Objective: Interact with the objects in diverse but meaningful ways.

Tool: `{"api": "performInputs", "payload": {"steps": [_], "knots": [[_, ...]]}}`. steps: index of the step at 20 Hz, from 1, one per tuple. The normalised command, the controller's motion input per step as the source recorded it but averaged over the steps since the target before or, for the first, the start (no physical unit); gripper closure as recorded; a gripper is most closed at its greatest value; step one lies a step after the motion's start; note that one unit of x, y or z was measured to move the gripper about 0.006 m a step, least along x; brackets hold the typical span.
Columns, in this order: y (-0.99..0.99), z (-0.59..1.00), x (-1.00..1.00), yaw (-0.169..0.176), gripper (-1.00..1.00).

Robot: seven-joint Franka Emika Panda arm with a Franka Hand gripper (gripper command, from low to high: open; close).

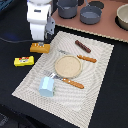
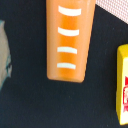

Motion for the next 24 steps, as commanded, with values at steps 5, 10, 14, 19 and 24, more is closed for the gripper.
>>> {"api": "performInputs", "payload": {"steps": [5, 10, 14, 19, 24], "knots": [[-0.13, -0.55, -0.23, 0.037, -1.00], [-0.07, -0.51, -0.21, 0.035, 1.00], [-0.01, -0.44, -0.17, 0.042, 1.00], [0.00, -0.02, -0.03, 0.018, 1.00], [0.18, 0.95, 0.11, 0.000, 1.00]]}}
